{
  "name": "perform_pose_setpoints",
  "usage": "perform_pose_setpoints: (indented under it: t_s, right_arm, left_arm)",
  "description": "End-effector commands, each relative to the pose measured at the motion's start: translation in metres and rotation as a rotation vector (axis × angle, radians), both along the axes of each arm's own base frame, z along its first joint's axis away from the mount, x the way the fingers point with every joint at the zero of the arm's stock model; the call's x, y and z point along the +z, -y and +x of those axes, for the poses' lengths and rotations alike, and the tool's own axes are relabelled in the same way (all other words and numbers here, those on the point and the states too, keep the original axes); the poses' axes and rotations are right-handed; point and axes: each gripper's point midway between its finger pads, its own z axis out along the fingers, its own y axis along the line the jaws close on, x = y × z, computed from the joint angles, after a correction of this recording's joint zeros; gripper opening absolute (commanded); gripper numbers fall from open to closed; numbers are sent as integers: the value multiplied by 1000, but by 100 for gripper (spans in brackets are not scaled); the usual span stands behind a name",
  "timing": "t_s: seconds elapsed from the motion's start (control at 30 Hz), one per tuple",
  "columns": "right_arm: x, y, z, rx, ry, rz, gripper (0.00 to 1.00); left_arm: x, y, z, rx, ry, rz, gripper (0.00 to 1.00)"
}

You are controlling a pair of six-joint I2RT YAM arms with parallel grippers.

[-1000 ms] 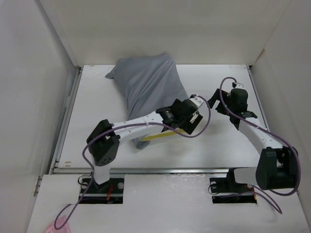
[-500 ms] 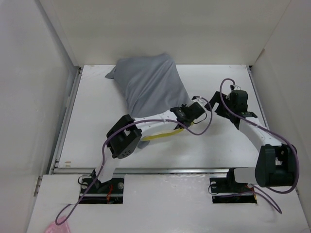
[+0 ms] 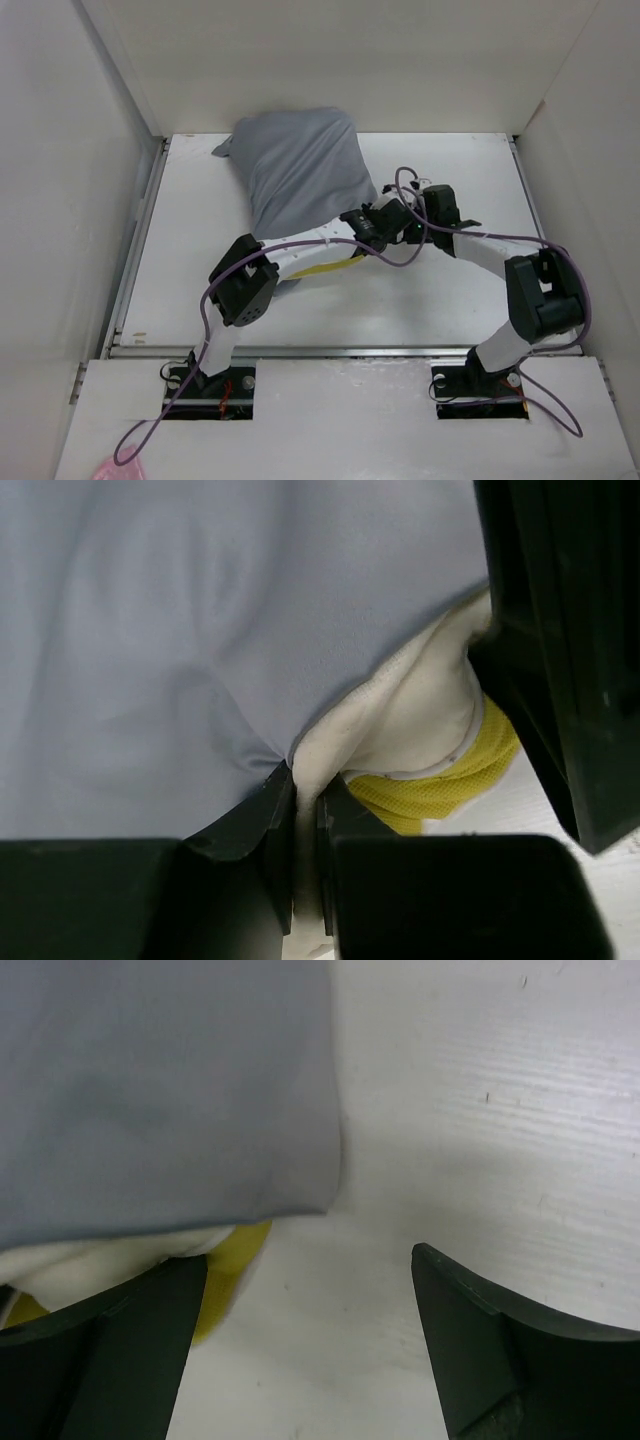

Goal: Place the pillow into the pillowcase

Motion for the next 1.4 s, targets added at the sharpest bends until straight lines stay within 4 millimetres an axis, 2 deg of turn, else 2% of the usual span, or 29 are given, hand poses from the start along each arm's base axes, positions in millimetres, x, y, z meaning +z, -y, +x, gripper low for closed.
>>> perform_pose_setpoints:
  t_s: [0.0,0.03,0.1,0.13,0.33,0.4,0.43,0.47,0.5,0.53,0.57,0.6,0.67,0.7,0.77,0.8,0.83,0.9,0.93,0.97,1.0,1.03,1.07,1.1,1.17,1.2,1.23,1.3,1.37]
  right_arm:
    - [37,-1,54,-100,178,-45,88]
    - [35,-4,59,-138,166,-38,83]
    - [42,1,72,-183,183,-55,82]
    - [33,6,69,-198,157,-80,82]
    - [24,11,79,-225,163,-113,80]
    - [23,-4,86,-185,180,-95,76]
    - [25,-19,87,-146,191,-72,76]
    - [38,-32,96,-115,234,-53,73]
    - [36,-43,98,-73,243,-54,71]
    - [45,-53,100,-53,266,-37,67]
    - [47,-67,99,-16,283,-26,59]
    - [61,-74,106,4,341,5,49]
    - [73,-92,103,93,388,73,5]
    - [82,-96,102,116,421,101,0]
    - [94,-96,97,118,431,150,0]
    - [89,-92,91,102,420,150,0]
    - [100,-88,87,87,438,159,0]
    - [108,-79,79,48,443,157,0]
    - [97,-72,67,40,415,141,0]
    - [120,-66,57,22,444,163,0]
    - [126,-62,49,9,441,167,0]
    - [122,-54,36,1,426,156,0]
    - [147,-47,19,0,460,170,0]
    - [153,-42,10,-9,467,168,0]
    - [155,-33,-14,-12,441,151,0]
    - [176,-27,-29,-17,479,177,0]
    - [183,-26,-38,-3,485,188,0]
    - [202,-22,-64,28,505,213,0]
    - [216,-18,-78,41,524,227,0]
  left_arm:
    - [57,-7,15,54,113,-65,0]
    - [62,-11,15,62,123,-61,0]
    - [63,-16,16,76,134,-41,0]
    - [71,-21,18,107,166,-41,0]
    - [91,-35,26,168,201,-46,0]
    - [101,-35,26,170,216,-73,0]
    - [101,-35,27,165,216,-66,0]
    - [102,-34,27,165,221,-74,0]
    - [102,-34,28,160,221,-66,0]
    - [102,-34,28,160,221,-66,0]
    - [104,-38,32,177,232,-69,0]
    - [100,-37,33,176,228,-61,0]
    - [101,-42,43,200,234,-69,0]
    - [101,-42,43,200,234,-69,0]
    - [100,-51,53,240,236,-80,0]
    - [104,-51,53,240,238,-84,0]
    - [101,-57,58,268,243,-77,0]
    - [105,-65,66,293,249,-82,0]
    - [104,-67,68,295,241,-87,0]
    - [101,-63,70,293,233,-99,0]
    - [94,-70,79,316,227,-86,0]
    - [97,-67,82,327,229,-102,0]
    - [96,-70,88,356,228,-115,2]
    - [87,-67,90,367,213,-106,4]
    - [99,-72,103,424,244,-132,4]
    - [103,-74,106,454,266,-137,5]
    - [101,-76,113,478,276,-140,7]
    - [120,-72,119,512,321,-201,15]
    - [121,-65,126,520,340,-241,22]
